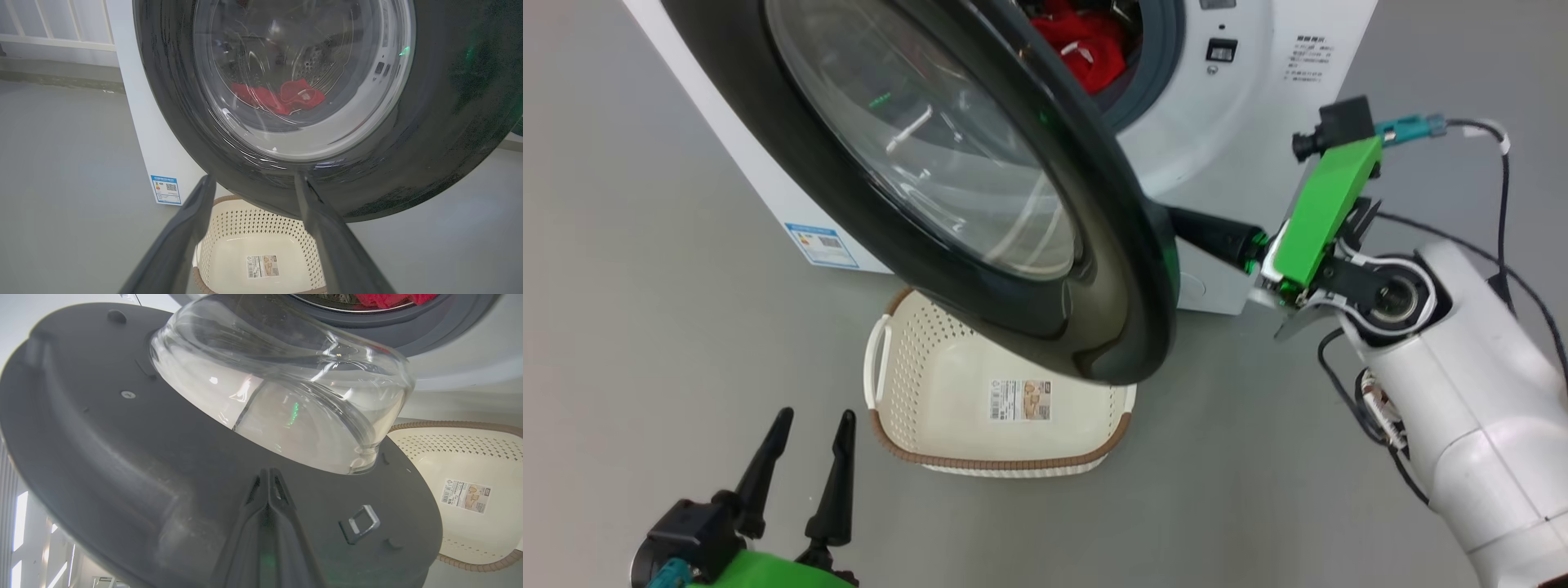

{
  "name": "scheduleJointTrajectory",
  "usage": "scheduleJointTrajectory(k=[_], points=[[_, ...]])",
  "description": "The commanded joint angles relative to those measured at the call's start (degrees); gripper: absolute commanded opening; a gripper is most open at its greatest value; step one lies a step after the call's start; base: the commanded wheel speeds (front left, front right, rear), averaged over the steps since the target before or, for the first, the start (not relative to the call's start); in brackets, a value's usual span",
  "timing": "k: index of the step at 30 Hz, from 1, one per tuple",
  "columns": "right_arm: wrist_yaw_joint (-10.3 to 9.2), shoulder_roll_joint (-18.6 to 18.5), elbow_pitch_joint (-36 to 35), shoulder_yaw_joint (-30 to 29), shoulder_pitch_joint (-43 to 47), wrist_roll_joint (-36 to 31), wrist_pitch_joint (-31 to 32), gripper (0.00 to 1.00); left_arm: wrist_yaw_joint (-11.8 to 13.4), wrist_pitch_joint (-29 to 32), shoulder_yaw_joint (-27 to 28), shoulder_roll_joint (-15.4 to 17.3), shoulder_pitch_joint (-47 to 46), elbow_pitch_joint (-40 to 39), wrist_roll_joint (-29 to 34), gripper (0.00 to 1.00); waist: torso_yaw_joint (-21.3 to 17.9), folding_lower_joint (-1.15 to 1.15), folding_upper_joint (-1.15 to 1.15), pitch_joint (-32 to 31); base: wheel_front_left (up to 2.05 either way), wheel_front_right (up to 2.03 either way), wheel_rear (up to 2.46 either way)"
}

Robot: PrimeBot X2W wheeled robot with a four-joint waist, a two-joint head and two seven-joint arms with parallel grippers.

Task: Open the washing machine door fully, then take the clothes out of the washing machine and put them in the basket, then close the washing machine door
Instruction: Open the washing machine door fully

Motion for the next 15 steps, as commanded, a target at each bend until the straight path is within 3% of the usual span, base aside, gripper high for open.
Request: scheduleJointTrajectory(k=[1,15], points=[[0.1,1.5,-2.8,1.2,1.9,0.6,0.5,0.0,-0.2,-0.7,2.0,0.6,0.0,-0.9,0.5,1.0,0.4,0.0,0.0,-1.7,0.0,0.0,0.0],[0.1,2.4,-9.7,4.5,9.6,0.9,2.0,0.0,-0.2,-0.7,2.2,-0.6,2.6,-0.6,1.7,1.0,3.2,0.0,0.0,-5.9,0.0,0.0,0.0]])
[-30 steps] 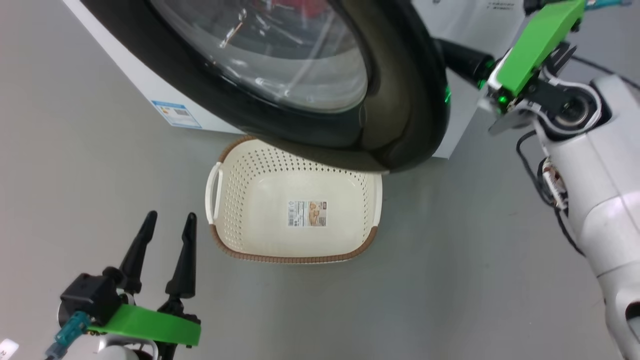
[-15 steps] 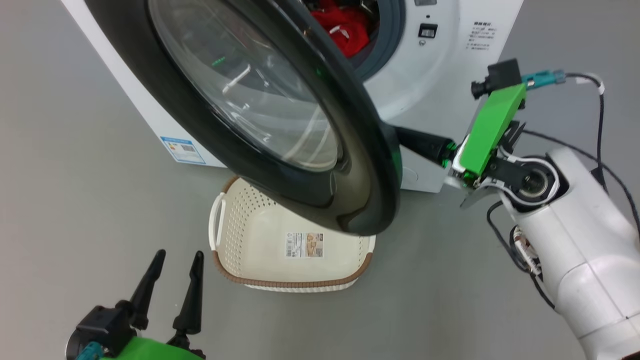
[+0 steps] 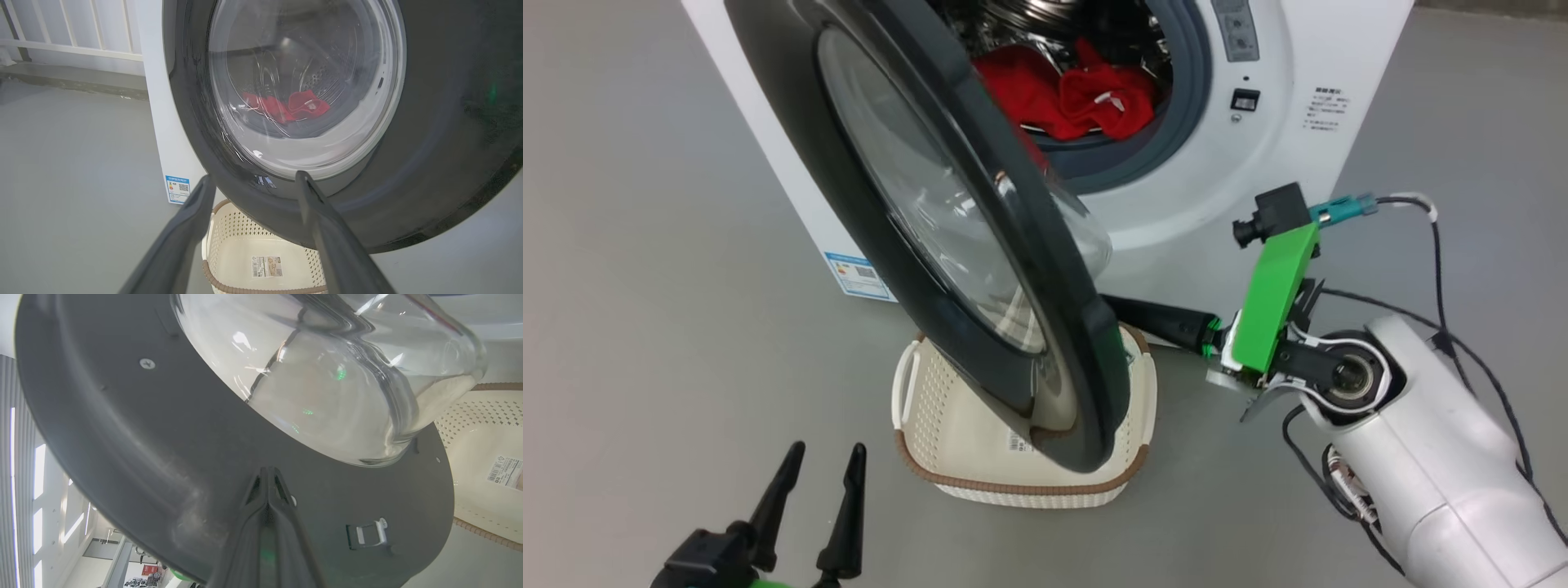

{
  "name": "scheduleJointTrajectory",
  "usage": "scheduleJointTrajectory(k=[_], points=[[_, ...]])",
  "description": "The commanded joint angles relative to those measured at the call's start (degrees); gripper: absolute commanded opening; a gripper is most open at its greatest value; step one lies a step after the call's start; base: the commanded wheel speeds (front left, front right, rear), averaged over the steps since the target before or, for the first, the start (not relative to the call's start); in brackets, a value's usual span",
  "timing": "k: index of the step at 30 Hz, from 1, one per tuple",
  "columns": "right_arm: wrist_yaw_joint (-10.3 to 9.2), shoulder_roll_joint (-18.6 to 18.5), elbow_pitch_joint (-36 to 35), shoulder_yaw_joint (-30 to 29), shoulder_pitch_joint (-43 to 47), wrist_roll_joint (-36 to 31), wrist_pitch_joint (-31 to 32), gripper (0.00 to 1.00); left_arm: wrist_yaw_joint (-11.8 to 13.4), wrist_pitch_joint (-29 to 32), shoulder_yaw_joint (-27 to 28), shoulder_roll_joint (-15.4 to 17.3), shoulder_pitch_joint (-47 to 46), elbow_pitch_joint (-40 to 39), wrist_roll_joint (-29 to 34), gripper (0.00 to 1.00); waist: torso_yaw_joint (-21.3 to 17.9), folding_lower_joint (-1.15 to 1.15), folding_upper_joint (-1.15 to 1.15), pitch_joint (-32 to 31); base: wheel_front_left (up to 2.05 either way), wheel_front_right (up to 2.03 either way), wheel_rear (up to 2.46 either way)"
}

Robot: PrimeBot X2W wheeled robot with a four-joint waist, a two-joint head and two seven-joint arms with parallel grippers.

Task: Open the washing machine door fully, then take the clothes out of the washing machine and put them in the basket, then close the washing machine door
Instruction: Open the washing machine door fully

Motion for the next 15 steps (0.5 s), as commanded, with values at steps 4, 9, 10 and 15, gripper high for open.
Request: scheduleJointTrajectory(k=[4,9,10,15], points=[[0.1,2.0,-3.4,1.9,1.4,0.5,0.4,0.0,-0.2,-0.7,2.2,0.4,0.0,-0.9,0.8,1.0,1.3,0.0,0.0,-0.9,0.0,0.0,0.0],[0.1,3.3,-4.7,3.7,2.1,0.1,1.1,0.0,-0.2,-0.7,2.4,0.1,0.1,-1.0,0.8,1.0,2.1,0.0,0.0,-1.0,0.0,0.0,0.0],[0.1,3.6,-4.9,4.0,2.2,0.1,1.2,0.0,-0.2,-0.7,2.5,0.0,0.1,-1.0,0.8,1.0,2.2,0.0,0.0,-1.0,0.0,0.0,0.0],[0.1,5.2,-5.9,6.1,3.0,-0.1,1.9,0.0,-0.2,-0.7,3.0,-0.1,0.0,-0.9,0.9,1.0,3.5,0.0,0.0,-1.2,0.0,0.0,0.0]])
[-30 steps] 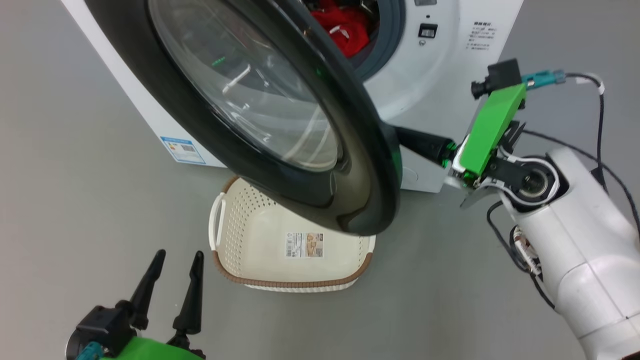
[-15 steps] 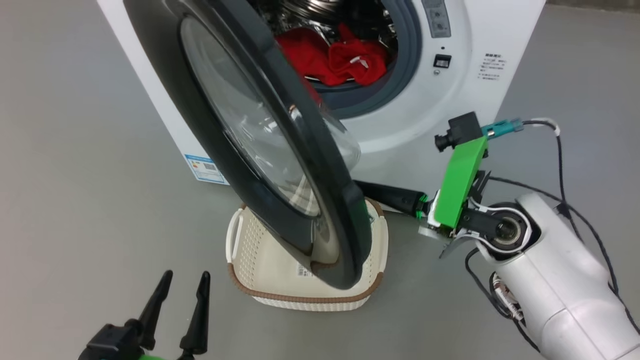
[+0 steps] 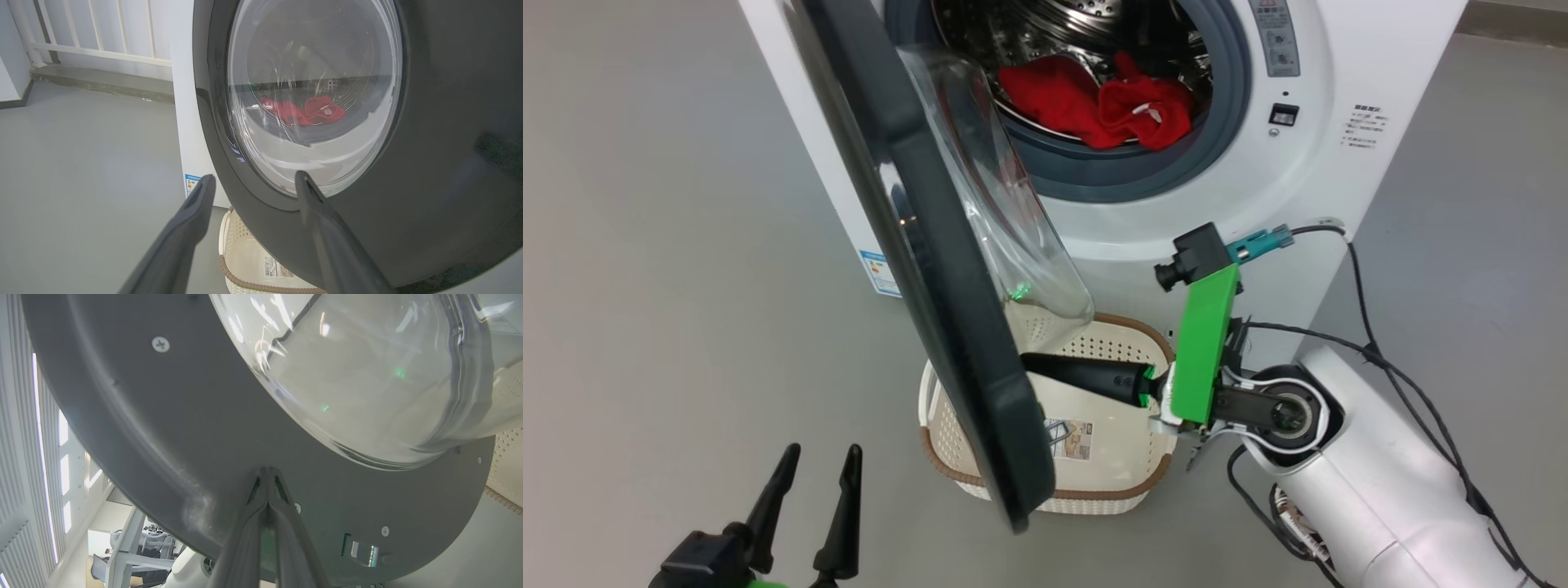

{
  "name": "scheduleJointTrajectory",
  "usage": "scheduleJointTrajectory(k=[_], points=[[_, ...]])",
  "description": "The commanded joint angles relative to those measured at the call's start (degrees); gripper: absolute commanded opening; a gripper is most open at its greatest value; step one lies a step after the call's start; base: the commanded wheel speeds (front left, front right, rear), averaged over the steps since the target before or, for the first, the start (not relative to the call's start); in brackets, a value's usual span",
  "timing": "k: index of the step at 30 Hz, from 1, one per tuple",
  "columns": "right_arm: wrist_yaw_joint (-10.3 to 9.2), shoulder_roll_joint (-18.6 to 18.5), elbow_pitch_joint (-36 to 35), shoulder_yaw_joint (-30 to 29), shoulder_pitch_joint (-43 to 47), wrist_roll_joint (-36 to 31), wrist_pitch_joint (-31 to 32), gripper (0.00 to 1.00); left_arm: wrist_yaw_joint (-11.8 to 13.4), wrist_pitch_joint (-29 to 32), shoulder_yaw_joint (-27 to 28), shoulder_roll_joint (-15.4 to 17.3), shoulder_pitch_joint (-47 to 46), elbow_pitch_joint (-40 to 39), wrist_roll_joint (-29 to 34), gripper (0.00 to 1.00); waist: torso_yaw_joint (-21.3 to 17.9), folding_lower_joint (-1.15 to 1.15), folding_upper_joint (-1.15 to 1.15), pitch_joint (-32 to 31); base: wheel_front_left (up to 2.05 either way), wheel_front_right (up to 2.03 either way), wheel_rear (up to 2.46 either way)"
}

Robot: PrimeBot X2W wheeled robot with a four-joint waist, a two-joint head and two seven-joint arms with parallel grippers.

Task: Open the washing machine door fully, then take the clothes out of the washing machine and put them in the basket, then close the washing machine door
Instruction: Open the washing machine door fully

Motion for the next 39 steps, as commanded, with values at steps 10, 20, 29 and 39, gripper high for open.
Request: scheduleJointTrajectory(k=[10,20,29,39], points=[[0.1,3.5,-3.1,3.6,1.4,-0.3,0.5,0.0,-0.2,-0.7,2.6,0.2,-0.4,-0.8,0.5,1.0,3.4,0.0,0.0,-0.4,0.0,0.0,0.0],[0.1,4.4,-3.1,5.8,1.7,-0.9,-0.5,0.0,-0.2,-0.7,3.3,0.2,-0.1,-0.4,0.8,1.0,6.7,0.0,0.0,-0.9,0.0,0.0,0.0],[0.1,5.0,-3.2,6.8,1.2,-0.5,-1.4,0.0,-0.2,-0.7,3.8,-0.1,-0.3,-0.3,1.0,1.0,10.3,0.0,0.0,-0.6,0.0,0.0,0.0],[0.1,5.7,-2.8,8.0,0.0,0.2,-2.2,0.0,-0.2,-0.7,5.1,-0.4,-0.1,-0.6,1.0,1.0,12.3,0.0,0.0,-0.2,0.0,0.0,0.0]])
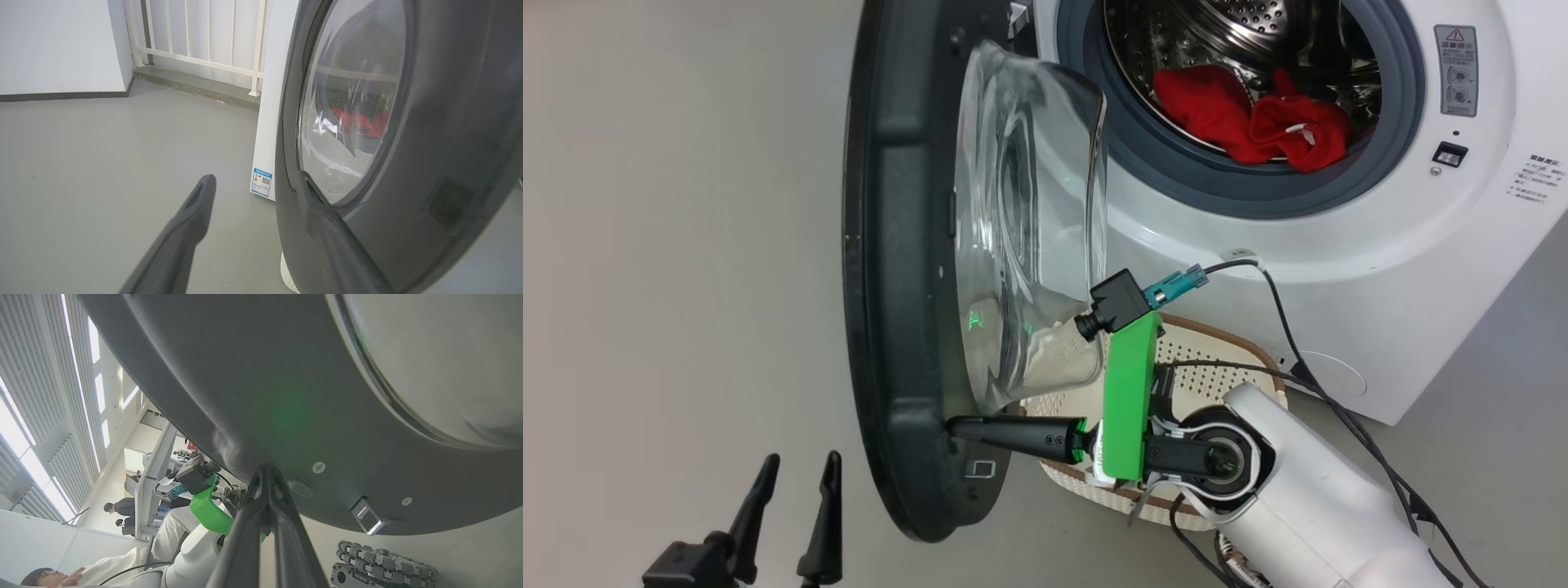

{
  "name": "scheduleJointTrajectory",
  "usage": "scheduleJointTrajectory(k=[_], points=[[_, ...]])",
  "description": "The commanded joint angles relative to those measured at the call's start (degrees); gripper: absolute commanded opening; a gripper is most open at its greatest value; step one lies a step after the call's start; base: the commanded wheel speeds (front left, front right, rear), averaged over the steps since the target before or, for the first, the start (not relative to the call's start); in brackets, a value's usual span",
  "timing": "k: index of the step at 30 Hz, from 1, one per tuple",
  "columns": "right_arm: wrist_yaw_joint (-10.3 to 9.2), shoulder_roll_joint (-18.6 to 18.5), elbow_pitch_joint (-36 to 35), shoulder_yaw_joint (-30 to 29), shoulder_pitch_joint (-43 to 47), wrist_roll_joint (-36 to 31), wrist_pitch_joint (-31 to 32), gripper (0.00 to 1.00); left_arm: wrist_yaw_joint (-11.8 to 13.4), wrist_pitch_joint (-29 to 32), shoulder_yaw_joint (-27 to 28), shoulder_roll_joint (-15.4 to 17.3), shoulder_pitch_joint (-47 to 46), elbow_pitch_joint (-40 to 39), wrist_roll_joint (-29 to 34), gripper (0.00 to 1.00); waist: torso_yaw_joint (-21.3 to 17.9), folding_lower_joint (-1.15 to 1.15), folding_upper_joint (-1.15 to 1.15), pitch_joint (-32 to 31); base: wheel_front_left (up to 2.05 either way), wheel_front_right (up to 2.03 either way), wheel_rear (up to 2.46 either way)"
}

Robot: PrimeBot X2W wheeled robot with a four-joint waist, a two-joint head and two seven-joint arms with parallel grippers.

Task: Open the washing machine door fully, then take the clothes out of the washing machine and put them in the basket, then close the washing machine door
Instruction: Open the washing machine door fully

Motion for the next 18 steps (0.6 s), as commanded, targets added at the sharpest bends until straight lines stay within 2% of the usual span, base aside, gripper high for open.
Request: scheduleJointTrajectory(k=[1,18], points=[[0.1,2.2,-1.5,0.9,-1.1,0.4,-0.7,0.0,-0.2,-0.7,2.3,0.7,-0.9,-1.5,0.5,1.0,0.2,0.0,0.0,0.2,0.0,0.0,0.0],[0.1,2.9,-0.4,4.2,-4.1,0.7,-3.4,0.0,-0.2,-0.7,4.2,0.2,-0.9,-2.7,0.4,1.0,0.8,0.0,0.0,1.7,0.0,0.0,0.0]])
